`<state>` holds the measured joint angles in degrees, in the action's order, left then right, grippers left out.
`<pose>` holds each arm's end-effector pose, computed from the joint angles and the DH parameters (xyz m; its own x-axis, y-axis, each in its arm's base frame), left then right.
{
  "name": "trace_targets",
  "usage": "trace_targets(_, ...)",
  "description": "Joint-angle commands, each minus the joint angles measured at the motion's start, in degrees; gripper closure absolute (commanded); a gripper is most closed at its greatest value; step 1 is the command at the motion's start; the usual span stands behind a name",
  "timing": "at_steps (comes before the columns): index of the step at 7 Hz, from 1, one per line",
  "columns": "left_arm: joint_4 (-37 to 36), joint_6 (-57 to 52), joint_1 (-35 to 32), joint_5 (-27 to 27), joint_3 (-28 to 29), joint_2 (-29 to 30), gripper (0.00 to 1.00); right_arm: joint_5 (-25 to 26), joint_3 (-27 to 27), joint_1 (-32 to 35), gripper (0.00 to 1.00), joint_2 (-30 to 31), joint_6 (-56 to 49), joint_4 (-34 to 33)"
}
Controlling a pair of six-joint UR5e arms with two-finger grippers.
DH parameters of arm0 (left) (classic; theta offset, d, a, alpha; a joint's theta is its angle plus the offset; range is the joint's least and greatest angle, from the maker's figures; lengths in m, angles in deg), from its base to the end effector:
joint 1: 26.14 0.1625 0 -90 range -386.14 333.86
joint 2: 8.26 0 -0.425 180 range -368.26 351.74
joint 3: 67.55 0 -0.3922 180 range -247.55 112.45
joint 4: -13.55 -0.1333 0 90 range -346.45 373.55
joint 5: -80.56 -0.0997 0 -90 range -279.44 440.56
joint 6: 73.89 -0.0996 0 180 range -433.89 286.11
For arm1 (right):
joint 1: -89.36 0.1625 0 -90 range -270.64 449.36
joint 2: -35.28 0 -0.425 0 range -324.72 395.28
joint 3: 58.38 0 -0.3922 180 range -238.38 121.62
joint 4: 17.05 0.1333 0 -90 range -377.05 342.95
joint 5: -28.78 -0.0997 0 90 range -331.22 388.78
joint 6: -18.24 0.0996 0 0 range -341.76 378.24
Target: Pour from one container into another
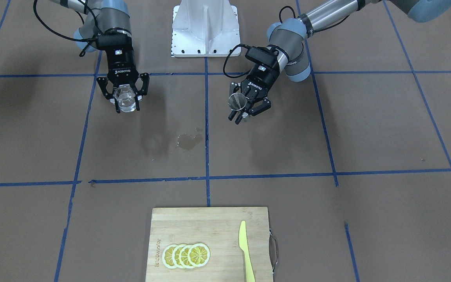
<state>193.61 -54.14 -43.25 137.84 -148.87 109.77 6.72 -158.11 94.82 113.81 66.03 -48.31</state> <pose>0.5334 -0.3600 0.2858 0.5842 0.6487 -0.4878 0.5472 0.1290 0.8270 -0.4807 -0.2726 0.3456 0.7631 -0.1805 0.6205 -0.5825 0.2238 0.7814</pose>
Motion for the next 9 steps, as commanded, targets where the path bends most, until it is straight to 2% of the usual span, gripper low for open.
trace_targets(1,11.75,-0.24,0.06,6.23,5.45,1.24,1.0,1.22,-3.79,-3.86,1.0,-2.58,-6.45,-0.11)
trace_targets(3,15.05,-0.33,0.14,6.87,7.66,1.68,1.0,2.1,-5.03,-6.77,1.0,-7.13,-13.38,-0.11)
trace_targets(4,15.15,-4.33,0.14,6.88,7.85,1.68,1.0,2.54,-5.12,-7.57,1.0,-7.94,-15.5,-0.2)
trace_targets(6,15.23,-7.36,0.32,6.79,7.32,2.3,1.0,2.37,-10.9,-7.66,1.0,-8.39,-21.32,-5.61)
trace_targets(9,15.15,-7.45,0.41,6.7,7.67,3.17,1.0,1.85,-11.36,-7.05,1.0,-10.32,-21.5,-11.61)
